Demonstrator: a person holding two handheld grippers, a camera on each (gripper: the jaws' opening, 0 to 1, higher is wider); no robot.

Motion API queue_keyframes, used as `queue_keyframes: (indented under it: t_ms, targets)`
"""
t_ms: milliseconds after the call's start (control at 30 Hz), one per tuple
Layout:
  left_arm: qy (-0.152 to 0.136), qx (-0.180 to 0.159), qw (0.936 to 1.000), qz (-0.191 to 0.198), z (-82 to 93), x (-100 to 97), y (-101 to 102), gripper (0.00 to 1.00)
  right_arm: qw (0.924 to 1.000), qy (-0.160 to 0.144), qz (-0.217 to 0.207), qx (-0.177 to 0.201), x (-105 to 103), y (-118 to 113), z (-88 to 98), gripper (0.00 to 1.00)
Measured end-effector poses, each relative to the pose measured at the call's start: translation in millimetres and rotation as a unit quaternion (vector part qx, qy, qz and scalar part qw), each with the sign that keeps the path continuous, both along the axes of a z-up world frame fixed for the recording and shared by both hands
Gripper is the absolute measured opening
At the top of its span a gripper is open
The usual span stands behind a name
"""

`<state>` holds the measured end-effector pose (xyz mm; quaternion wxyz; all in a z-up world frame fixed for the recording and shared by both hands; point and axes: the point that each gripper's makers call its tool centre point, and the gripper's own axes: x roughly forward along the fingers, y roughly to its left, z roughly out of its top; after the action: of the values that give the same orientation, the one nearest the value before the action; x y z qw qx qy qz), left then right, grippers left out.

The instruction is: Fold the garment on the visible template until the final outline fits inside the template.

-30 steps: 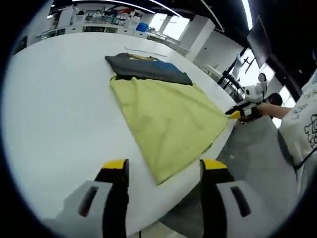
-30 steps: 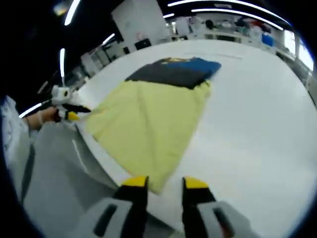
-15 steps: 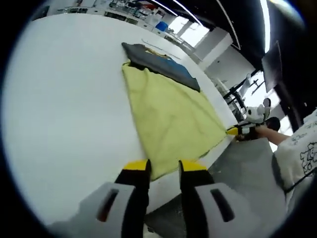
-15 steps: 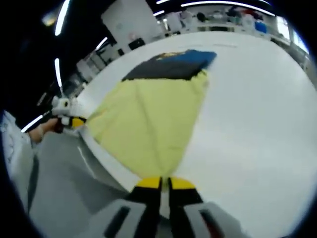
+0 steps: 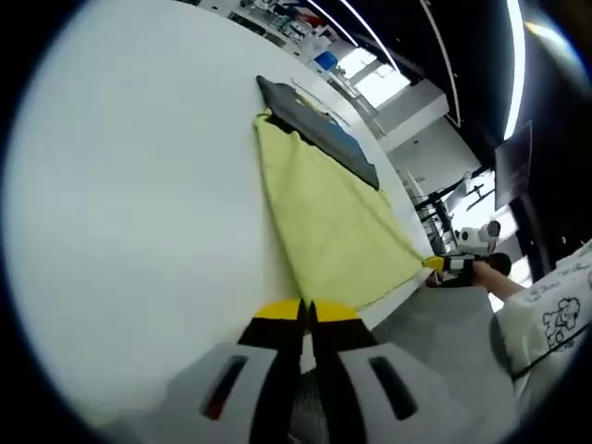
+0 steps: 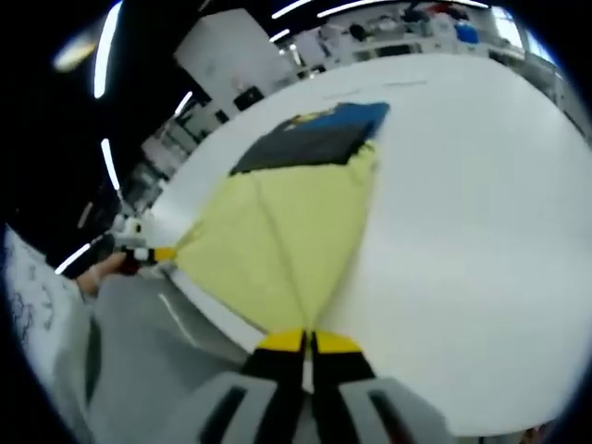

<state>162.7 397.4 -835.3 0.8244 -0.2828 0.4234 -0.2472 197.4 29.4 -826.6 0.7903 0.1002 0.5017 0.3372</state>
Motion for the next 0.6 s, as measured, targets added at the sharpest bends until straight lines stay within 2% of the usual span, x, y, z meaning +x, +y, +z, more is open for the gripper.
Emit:
queue_keyframes:
  t_ms: [133, 233, 333, 533, 600]
  targets:
    - [0.003, 0.006, 0.9999, -0.014, 3.4, -6.5, 0, 0.00, 0.9999, 0.011, -0.005, 0.007, -8, -2, 3.9, 0.00]
    - [-0.002, -0.004, 0.9999, -0.016, 15.0, -11.9, -1, 0.00, 0.9997, 0.018, -0.009, 0.016, -17, -2, 12.3, 0.00]
    - [-0.009, -0.029, 0.9995, 0.002, 32.1, -13.1, 0, 0.00, 0.9991, 0.025, -0.018, 0.030, -23, 0, 22.3, 0.00]
    - [-0.024, -0.040, 0.9989, -0.002, 55.5, -23.5, -4, 0.00, 0.9974, 0.039, -0.031, 0.052, -36, 1, 43.7, 0.00]
    - [-0.025, -0.044, 0.9987, -0.003, 64.1, -30.0, -11, 0.00, 0.9969, 0.043, -0.035, 0.056, -41, 0, 49.1, 0.00]
